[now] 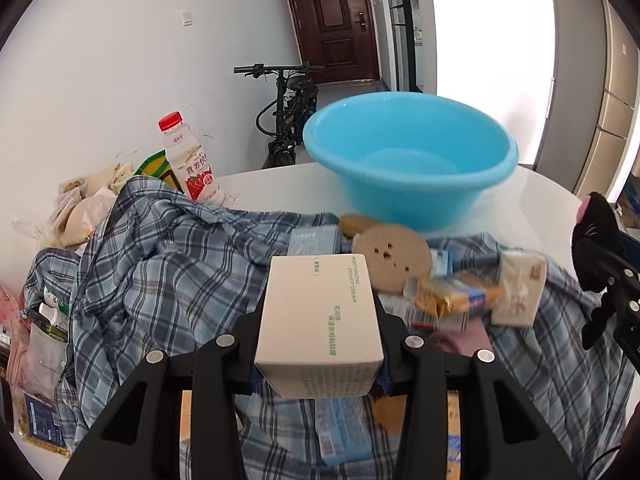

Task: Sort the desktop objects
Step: 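Carry the white box and black plush toy over the blue basin with both grippers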

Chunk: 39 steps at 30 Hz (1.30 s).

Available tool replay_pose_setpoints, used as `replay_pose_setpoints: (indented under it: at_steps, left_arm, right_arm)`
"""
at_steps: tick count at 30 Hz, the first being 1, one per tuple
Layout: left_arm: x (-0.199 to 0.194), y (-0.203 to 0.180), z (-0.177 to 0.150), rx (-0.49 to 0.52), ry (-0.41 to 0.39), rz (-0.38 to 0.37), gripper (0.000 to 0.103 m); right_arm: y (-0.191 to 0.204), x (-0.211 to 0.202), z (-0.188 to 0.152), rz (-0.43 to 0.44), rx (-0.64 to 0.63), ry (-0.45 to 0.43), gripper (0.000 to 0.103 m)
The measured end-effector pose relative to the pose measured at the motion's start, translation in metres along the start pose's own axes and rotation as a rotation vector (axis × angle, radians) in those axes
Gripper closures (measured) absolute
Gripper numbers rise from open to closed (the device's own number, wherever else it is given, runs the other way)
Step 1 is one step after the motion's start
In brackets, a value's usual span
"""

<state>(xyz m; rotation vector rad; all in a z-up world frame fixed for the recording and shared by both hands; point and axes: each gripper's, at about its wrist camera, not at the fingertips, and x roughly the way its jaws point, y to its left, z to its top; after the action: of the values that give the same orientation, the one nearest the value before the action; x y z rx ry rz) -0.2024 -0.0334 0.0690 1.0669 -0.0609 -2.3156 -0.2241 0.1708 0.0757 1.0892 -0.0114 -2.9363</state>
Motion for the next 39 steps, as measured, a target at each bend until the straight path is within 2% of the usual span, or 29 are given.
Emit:
replay_pose_setpoints:
  at_steps: [8,15,26,33,39]
  left_arm:
    - [0.016,-0.004,0.027,0.006,0.000,0.057,0.059]
    - [0.040,0.003,0.061,-0.050,0.014,0.082,0.059]
    - [0.085,0.003,0.092,-0.092,0.058,0.030,0.059]
    - [0.102,0.001,0.117,-0.091,0.016,-0.029,0.059]
    - [0.103,-0.001,0.135,-0.097,-0.011,-0.021,0.059]
  right_arm:
    - [-0.003,0.015,0.030,-0.030,-0.013,-0.014,0.067]
    - [-0.011,0.040,0.060,-0.036,-0.008,-0.014,0.066]
    - [-0.018,0.079,0.083,0.024,-0.015,-0.003,0.066]
    - [-0.020,0.095,0.103,0.013,-0.041,-0.002,0.066]
    - [-0.026,0.109,0.117,0.036,-0.033,0.021,0.066]
